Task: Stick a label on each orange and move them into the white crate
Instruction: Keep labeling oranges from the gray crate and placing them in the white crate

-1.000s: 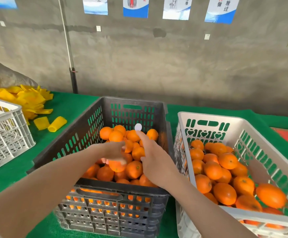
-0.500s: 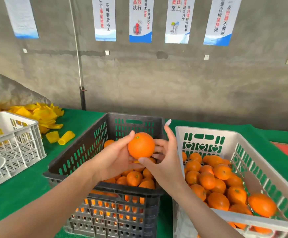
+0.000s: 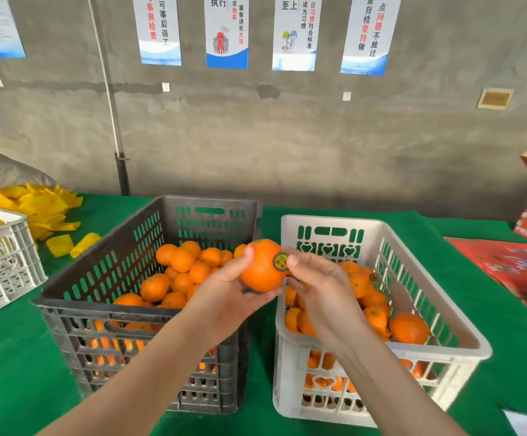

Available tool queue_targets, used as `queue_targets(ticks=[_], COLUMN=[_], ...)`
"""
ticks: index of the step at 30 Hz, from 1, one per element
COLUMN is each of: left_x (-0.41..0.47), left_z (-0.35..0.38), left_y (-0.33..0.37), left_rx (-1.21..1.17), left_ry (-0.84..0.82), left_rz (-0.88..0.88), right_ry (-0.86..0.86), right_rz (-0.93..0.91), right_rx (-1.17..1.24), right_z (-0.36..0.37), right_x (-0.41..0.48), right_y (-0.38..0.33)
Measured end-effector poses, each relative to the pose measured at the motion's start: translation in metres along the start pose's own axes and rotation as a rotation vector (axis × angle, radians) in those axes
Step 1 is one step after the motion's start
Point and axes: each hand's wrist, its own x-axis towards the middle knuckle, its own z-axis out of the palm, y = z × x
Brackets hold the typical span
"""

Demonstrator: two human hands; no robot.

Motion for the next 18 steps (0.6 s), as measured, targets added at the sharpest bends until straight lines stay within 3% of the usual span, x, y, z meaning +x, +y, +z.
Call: queue_targets(ticks=[10, 18], left_x=[-0.004, -0.005], left_z=[0.029, 0.038], left_y=[-0.028, -0.042], left_rx=[-0.043, -0.062], left_ry=[0.041, 0.026], left_rz=[-0.032, -0.024], right_ry=[0.026, 0.122], right_rz=[-0.073, -0.233], right_rx=[-0.262, -0.309], right_z=[-0.031, -0.040], right_x=[-0.015, -0.019], right_y=[0.001, 0.012])
